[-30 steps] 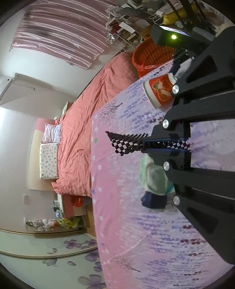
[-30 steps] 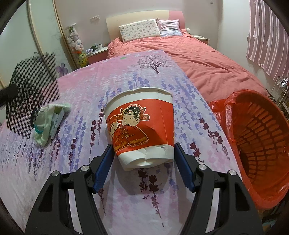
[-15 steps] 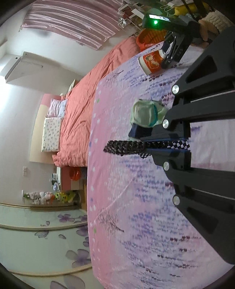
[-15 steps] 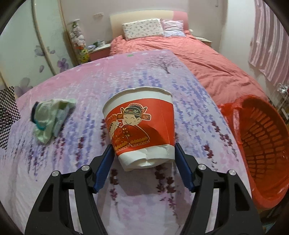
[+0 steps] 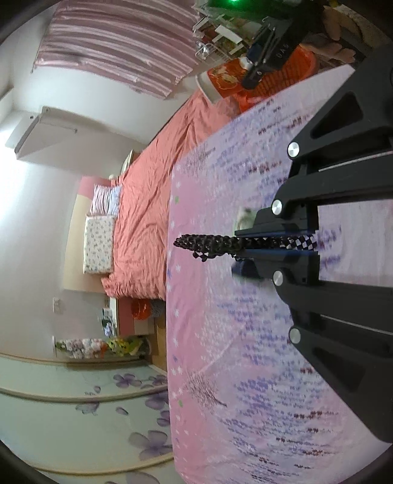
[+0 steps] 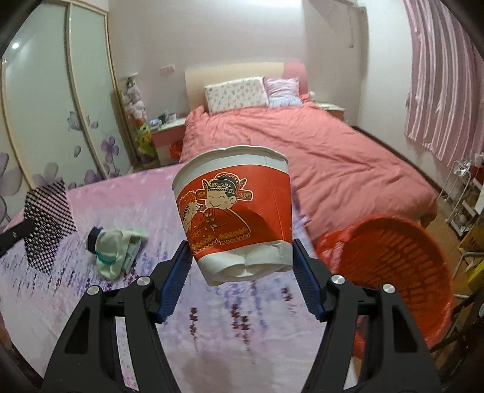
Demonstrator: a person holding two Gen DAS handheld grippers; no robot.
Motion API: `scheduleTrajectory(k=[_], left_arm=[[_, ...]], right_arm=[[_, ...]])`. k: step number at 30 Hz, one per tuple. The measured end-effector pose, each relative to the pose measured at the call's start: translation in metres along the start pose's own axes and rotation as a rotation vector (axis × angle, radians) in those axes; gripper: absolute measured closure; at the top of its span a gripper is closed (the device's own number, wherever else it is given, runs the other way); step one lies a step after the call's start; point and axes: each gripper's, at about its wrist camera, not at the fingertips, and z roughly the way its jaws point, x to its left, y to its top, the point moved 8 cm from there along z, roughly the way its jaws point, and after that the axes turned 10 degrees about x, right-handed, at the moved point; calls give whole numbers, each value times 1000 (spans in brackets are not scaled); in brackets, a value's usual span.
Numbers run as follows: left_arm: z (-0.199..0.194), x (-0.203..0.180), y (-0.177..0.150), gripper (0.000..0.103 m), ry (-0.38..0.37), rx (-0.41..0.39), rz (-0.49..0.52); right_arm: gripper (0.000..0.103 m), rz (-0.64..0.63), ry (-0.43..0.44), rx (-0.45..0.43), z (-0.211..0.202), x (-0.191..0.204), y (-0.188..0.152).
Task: Collect trash
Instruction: 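Lift the cup and black mesh and carry them toward the orange basket, then open both grippers over the orange basket to drop cup and mesh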
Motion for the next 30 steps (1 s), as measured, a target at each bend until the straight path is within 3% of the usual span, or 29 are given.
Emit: scheduleTrajectory(k=[6,15,23,30], left_arm=[[3,-52,3,95,-68,1,58],[16,-163,0,95,-219,19,172],[41,-268,-14,95,-367,72,270],[72,-333,-25,95,-441,126,331]], right_arm=[[37,31,-29,-30,-18,-31,0],[37,122,-80,-40,-23,-90,-9],[37,218,-134,-48,-21,-151,-16],[37,280,-152,-30,-5,-192,-25]])
